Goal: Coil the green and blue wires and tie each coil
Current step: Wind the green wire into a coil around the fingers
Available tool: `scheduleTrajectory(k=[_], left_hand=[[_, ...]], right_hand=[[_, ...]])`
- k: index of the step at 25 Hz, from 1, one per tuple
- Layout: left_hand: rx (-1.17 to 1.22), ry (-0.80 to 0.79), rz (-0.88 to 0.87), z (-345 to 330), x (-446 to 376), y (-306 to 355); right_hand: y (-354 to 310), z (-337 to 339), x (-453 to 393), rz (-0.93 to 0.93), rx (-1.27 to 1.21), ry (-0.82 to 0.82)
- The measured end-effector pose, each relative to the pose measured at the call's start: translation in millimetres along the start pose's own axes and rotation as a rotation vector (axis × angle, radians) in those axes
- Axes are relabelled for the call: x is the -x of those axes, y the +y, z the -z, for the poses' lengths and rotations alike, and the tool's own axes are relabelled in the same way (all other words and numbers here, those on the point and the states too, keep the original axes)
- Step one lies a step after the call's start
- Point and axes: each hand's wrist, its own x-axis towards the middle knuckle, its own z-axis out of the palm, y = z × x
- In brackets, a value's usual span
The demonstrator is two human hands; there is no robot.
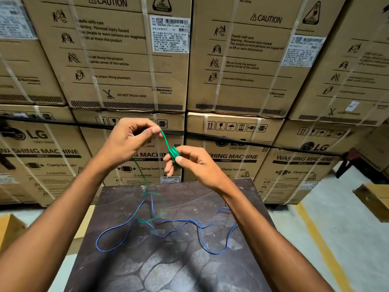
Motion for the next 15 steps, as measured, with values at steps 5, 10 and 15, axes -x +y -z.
scheduleTrajectory(k=[5,10,15], left_hand=[[0.357,0.122,0.194,-36.6,0.7,-22.6],[0.398,0.066,0.313,-78.8,28.2,-43.1],[0.183,-0.091,0.165,-84.9,56.0,-38.1]], right_hand=[[-28.7,-2.6,-4.7,0.095,-0.321,-0.028],[-50.1,5.3,-24.5,0.195,-0.430,0.156],[-37.0,18.6,-44.0,0.178,-0.181,0.434]])
